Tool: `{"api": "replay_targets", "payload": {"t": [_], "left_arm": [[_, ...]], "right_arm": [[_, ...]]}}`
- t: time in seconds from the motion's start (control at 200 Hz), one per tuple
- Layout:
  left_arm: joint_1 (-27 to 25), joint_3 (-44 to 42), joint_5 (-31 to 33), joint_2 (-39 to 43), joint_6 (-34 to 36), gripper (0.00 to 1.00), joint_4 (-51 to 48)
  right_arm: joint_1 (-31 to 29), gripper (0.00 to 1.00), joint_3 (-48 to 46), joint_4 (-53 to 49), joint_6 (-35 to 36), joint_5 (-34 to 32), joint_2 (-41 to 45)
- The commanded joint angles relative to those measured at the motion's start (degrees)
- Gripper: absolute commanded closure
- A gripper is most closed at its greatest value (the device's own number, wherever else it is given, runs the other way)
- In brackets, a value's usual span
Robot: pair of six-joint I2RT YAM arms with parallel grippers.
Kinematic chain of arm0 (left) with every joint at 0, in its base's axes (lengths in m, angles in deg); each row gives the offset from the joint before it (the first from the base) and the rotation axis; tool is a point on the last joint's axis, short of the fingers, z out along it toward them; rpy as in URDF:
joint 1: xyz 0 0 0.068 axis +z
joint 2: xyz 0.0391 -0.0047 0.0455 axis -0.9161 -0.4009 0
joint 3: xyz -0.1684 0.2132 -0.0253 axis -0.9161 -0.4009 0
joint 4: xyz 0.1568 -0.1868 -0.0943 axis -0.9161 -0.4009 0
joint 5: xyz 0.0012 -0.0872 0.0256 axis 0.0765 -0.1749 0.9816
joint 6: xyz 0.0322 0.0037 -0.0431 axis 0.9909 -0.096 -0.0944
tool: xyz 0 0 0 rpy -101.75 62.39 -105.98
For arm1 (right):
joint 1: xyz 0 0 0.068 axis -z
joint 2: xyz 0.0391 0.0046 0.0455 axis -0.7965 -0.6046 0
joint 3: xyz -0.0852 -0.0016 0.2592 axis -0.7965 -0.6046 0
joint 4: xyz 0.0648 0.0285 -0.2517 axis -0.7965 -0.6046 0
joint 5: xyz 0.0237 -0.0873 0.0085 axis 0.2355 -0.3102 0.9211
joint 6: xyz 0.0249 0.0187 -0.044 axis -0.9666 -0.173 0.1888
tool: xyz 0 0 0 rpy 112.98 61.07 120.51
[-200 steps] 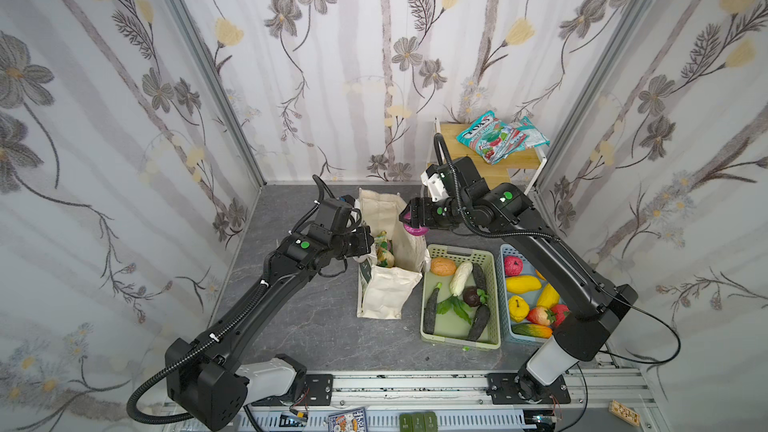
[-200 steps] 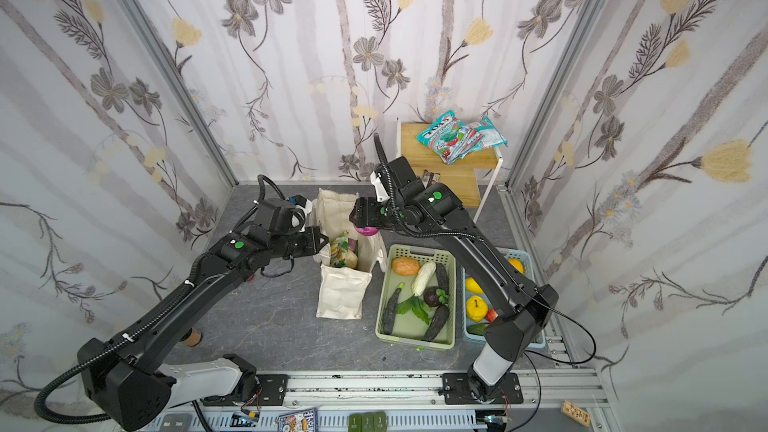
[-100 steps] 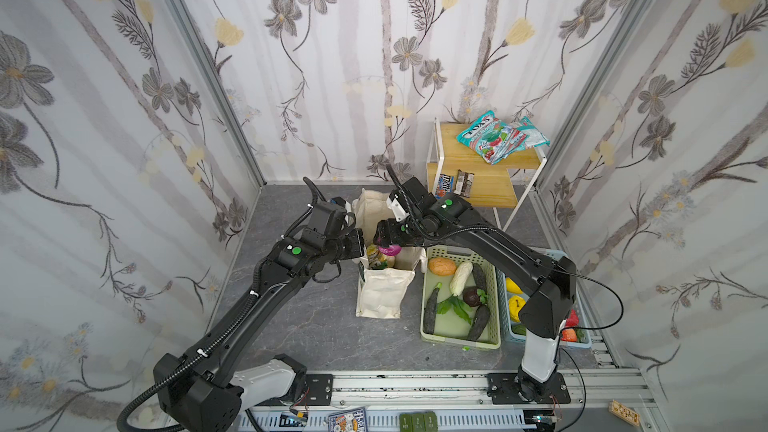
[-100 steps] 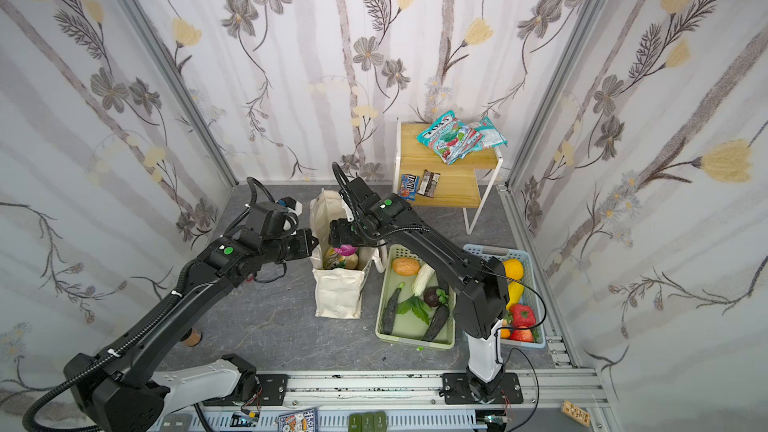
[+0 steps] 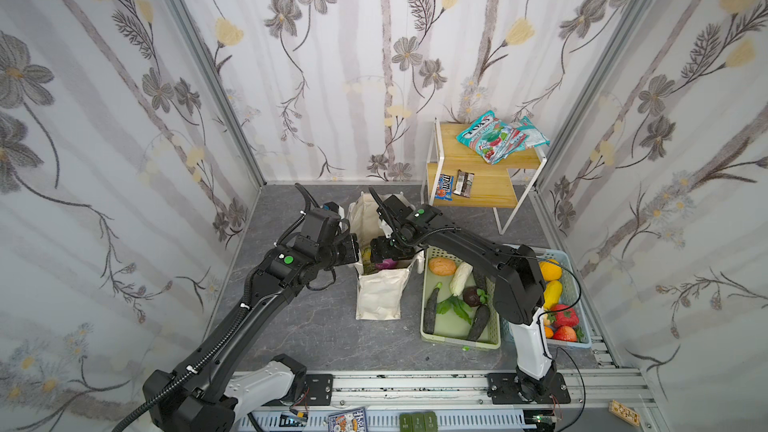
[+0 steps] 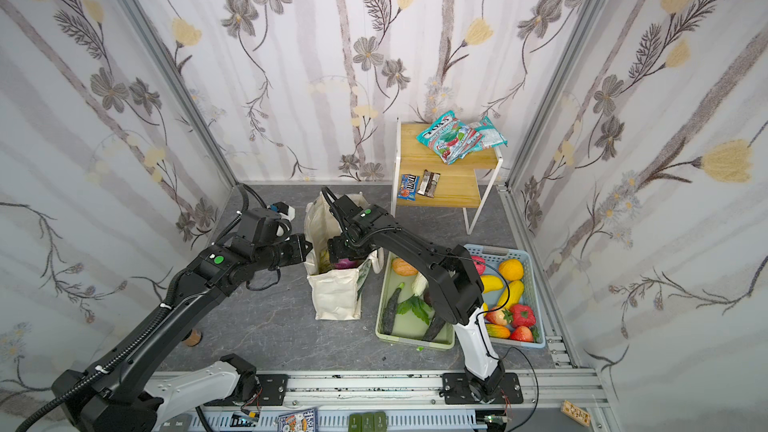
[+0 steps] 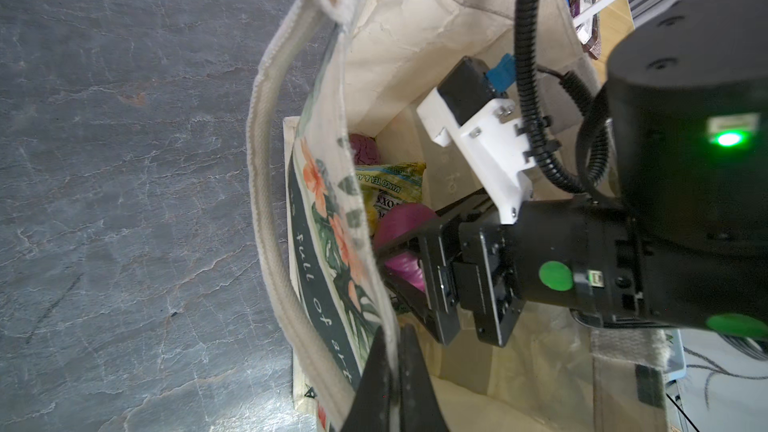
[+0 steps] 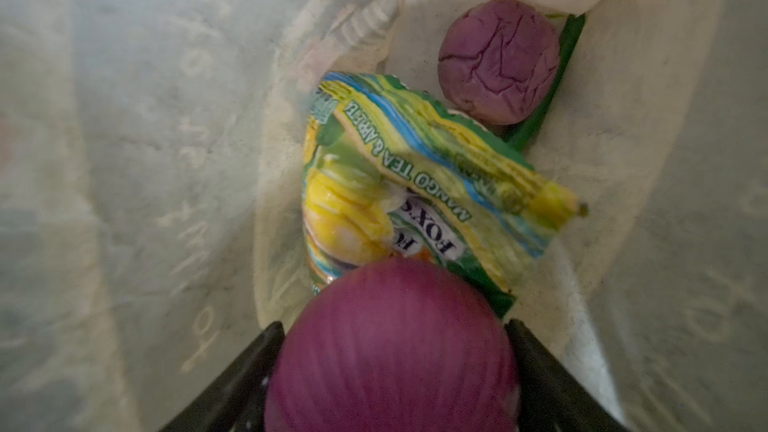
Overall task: Place the food into the grocery bag and tie it
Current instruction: 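Lower the purple onion into the tote bag and open the right gripper, then move the right gripper to the tote handle nearest the baskets and grasp it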
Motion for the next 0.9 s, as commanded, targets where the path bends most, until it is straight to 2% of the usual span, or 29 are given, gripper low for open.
{"api": "replay_targets", "payload": {"t": [0.0,0.155,0.355,0.724,0.894], "left_arm": [[0.0,0.0,0.4,0.5,-0.5,1.0,1.6],[0.0,0.2,0.9,0.4,-0.5,1.0,1.5],[0.0,-0.1,1.5,0.2,-0.6,1.0,1.4],[0.7,0.0,1.6,0.0,-0.8,1.0,1.7],[0.9,0.2,1.0,-0.5,-0.8,1.0,1.6]], "right_arm": [[-0.1,0.2,0.0,1.8,0.4,-0.9,-1.8],[-0.1,0.15,0.5,2.3,0.4,0.6,-2.3],[0.9,0.1,3.1,2.8,0.5,3.4,1.3],[5.5,0.09,5.0,3.4,-0.7,7.2,15.7],[9.6,0.11,-1.9,3.7,-2.0,5.4,24.5]]}}
